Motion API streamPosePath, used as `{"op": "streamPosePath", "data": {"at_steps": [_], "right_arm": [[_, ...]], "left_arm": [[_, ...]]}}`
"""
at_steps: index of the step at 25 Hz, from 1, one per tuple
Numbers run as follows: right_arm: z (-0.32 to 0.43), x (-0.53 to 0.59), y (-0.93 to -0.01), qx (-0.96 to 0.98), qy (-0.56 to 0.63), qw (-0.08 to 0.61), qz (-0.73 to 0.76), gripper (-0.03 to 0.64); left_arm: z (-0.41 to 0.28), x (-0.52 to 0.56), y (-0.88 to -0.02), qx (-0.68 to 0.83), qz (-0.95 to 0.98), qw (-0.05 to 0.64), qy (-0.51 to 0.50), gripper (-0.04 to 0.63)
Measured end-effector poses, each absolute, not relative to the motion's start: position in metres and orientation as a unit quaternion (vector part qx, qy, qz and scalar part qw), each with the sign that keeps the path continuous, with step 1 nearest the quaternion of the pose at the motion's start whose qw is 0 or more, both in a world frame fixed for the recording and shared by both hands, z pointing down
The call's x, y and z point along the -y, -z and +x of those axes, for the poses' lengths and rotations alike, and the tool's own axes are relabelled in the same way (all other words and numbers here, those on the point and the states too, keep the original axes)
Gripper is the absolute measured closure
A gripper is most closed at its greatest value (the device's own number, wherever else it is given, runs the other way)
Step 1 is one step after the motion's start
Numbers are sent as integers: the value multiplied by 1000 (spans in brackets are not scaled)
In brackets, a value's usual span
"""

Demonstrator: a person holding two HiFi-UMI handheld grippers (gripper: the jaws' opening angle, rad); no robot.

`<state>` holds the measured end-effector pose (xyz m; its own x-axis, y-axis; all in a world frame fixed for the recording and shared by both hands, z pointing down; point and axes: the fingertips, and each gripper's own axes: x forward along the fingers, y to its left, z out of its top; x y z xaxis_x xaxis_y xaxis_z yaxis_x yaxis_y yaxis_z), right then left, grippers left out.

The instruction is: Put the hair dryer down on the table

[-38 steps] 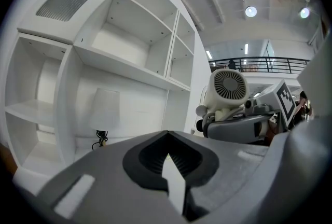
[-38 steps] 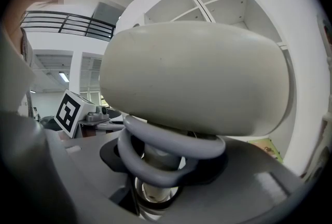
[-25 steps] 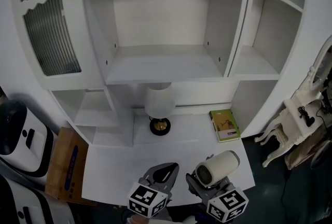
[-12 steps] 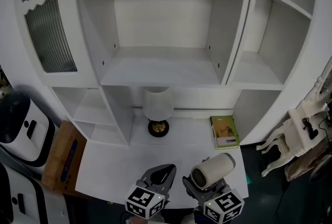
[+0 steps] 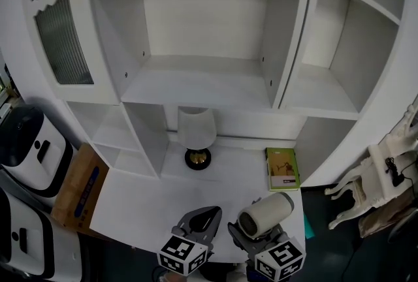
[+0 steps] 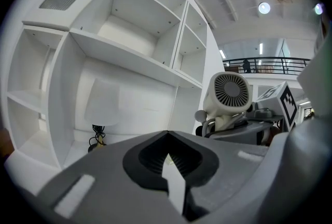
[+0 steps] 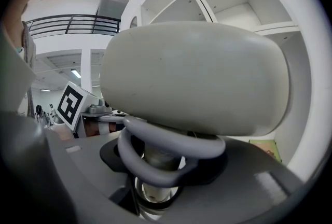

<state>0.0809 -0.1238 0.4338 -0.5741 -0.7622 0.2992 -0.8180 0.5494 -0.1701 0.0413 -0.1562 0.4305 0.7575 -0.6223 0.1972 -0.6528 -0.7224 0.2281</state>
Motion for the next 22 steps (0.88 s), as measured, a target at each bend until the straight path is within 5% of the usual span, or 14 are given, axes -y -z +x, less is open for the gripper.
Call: {"op": "streamPosePath", "data": {"at_steps": [22], "right_arm": [[84, 123, -447, 883, -158, 103, 431, 371]], "left_arm": [[35, 148, -440, 372, 914, 144, -71, 595]]}}
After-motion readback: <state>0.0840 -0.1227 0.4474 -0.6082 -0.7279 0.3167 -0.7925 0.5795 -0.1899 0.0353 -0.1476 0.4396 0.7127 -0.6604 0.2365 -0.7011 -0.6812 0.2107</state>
